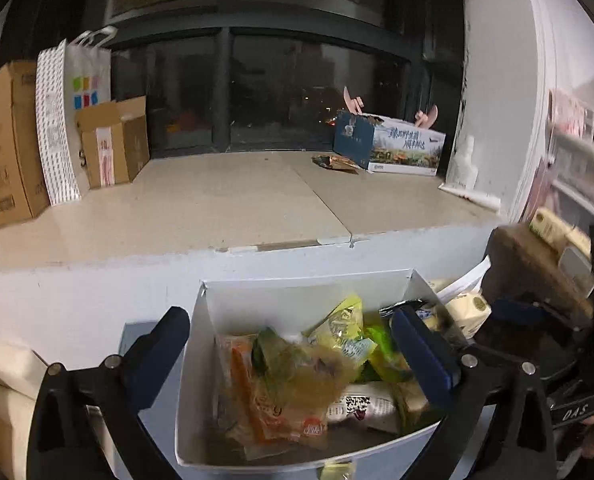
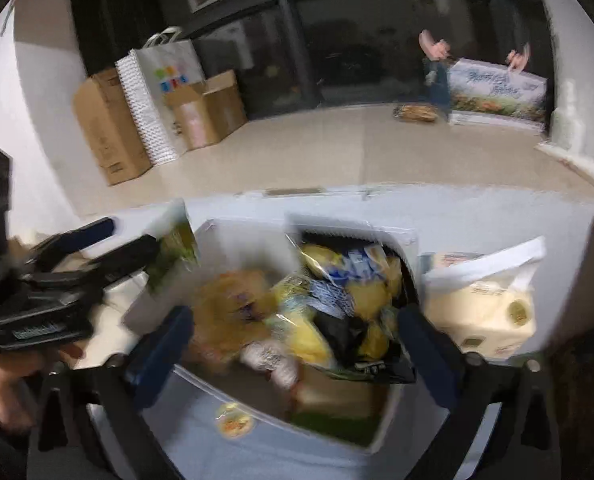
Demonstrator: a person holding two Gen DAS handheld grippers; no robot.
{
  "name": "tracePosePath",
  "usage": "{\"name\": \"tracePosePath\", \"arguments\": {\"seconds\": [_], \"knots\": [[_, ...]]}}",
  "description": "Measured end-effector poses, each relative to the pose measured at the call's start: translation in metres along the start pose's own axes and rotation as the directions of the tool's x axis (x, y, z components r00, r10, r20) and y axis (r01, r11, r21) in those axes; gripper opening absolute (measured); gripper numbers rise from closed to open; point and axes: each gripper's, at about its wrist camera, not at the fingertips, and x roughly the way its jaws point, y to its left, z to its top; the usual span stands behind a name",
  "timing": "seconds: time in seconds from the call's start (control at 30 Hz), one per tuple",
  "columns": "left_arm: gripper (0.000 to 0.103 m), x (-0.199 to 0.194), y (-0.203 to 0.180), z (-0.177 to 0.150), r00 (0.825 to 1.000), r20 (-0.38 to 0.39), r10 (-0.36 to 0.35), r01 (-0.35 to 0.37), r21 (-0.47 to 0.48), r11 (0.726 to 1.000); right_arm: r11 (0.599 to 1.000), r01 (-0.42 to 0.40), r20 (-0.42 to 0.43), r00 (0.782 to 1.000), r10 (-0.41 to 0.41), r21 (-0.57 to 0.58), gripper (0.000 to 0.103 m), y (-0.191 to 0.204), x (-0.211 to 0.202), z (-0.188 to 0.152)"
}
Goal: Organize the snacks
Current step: 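Carry both bags over the white box and release them inside, then move both tools back toward the two jelly cups on the table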
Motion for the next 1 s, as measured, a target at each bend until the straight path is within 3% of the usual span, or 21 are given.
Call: {"name": "tracePosePath", "arguments": {"seconds": [0.23, 0.5, 0.7, 0.87, 1.0], "knots": [[0.103, -0.012, 0.007, -0.02, 1.0, -0.003, 0.0, 0.0, 0.011, 1.0, 1.0, 0.003, 0.033, 0.999, -0.003, 0.021, 0.103, -0.015, -0.023, -0.017], [0.103, -0.071, -0.022, -0.067, 0.994, 0.043, -0.101, 0.098, 0.059, 0.993, 0.999, -0.033, 0.115, 0.993, 0.036, -0.025, 0.103, 0.004, -0.082, -0.048], [0.103, -0.115, -0.047, -0.132, 0.989, 0.026, -0.147, 0.146, 0.065, 0.987, 0.997, -0.041, 0.123, 0.991, 0.048, -0.064, 0.103, 0.023, -0.117, -0.112], [0.103, -0.141, -0.061, -0.193, 0.988, -0.016, -0.153, 0.153, 0.029, 0.988, 0.998, -0.059, 0.081, 0.995, 0.061, -0.027, 0.103, 0.032, -0.124, -0.17], [0.103, -0.156, -0.066, -0.222, 0.988, -0.031, -0.154, 0.154, 0.001, 0.988, 0.997, -0.068, 0.033, 0.997, 0.069, -0.027, 0.103, 0.04, -0.124, -0.208]]}}
